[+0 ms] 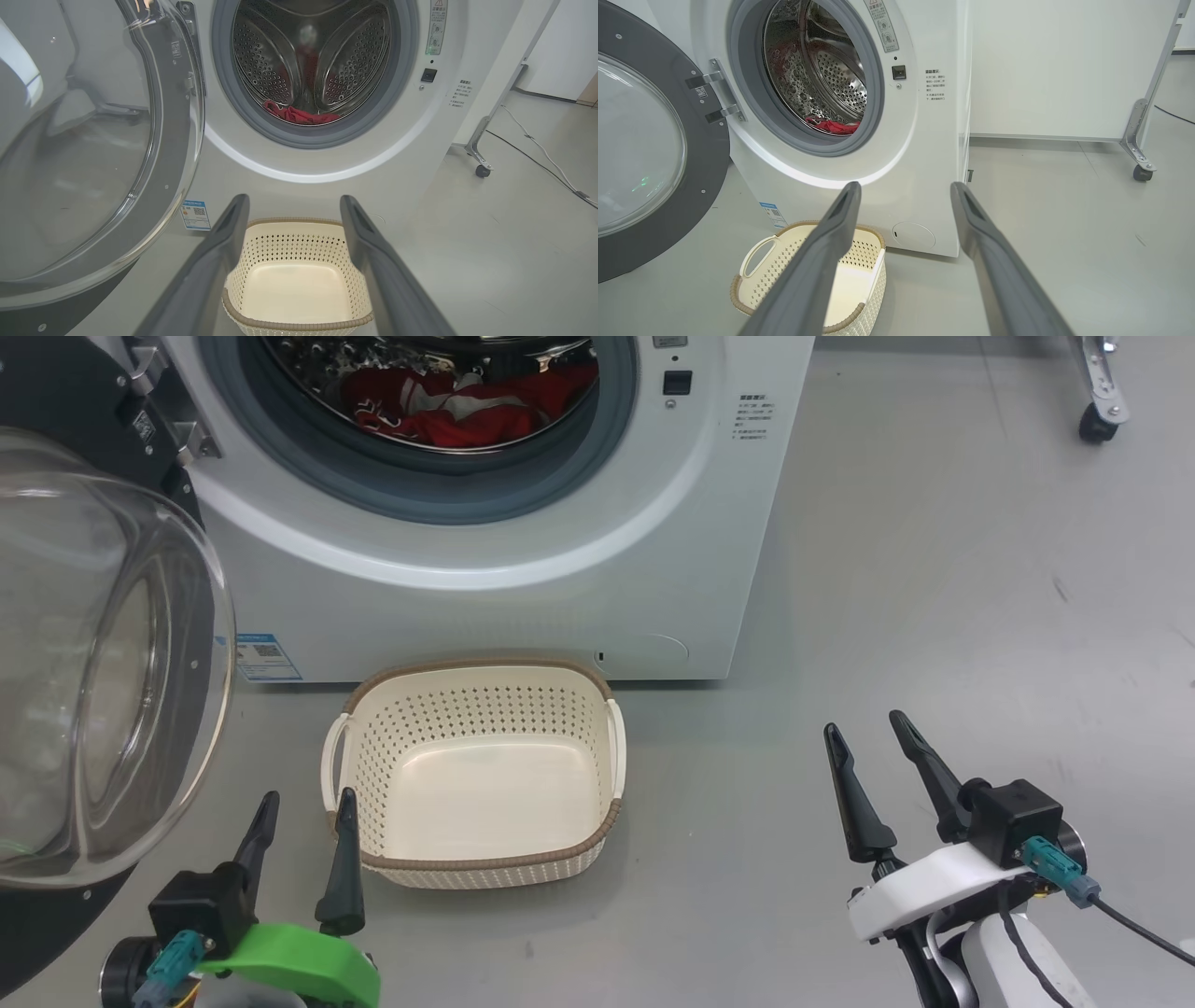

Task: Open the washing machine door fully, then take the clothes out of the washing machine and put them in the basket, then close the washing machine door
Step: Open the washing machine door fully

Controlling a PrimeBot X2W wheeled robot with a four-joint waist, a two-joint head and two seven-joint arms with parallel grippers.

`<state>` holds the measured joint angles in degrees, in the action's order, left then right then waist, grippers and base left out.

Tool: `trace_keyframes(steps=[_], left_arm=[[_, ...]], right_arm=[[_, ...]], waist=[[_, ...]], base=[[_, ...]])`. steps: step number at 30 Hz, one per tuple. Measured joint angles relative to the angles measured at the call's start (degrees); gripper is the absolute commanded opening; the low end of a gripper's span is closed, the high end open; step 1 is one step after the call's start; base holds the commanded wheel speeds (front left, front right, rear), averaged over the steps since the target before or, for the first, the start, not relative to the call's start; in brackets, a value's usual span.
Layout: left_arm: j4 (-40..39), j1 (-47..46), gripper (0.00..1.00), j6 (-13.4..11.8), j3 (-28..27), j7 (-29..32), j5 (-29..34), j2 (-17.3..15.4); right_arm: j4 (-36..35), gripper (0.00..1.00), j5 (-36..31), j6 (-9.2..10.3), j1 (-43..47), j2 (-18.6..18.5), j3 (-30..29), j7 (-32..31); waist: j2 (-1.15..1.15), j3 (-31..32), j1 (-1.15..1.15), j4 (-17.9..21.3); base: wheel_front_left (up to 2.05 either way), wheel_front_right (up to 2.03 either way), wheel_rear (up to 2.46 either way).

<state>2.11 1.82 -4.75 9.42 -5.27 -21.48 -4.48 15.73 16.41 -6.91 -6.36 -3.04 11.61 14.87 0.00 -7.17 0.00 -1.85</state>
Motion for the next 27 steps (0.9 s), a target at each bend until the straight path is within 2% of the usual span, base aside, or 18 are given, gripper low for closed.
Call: trace_keyframes(steps=[8,27], left_arm=[[-0.59,0.09,1.0,-0.01,1.08,1.25,0.41,0.05],[-1.4,0.65,1.0,-0.35,1.65,2.72,1.0,0.08]], right_arm=[[-0.67,1.0,0.64,0.59,1.44,0.18,-0.36,0.0],[-1.86,1.0,0.92,1.54,2.26,0.24,0.12,0.0]], waist=[[0.0,0.91,0.0,2.36],[0.0,1.2,0.0,2.65]], base=[[0.0,0.0,0.0],[0.0,0.0,0.0]])
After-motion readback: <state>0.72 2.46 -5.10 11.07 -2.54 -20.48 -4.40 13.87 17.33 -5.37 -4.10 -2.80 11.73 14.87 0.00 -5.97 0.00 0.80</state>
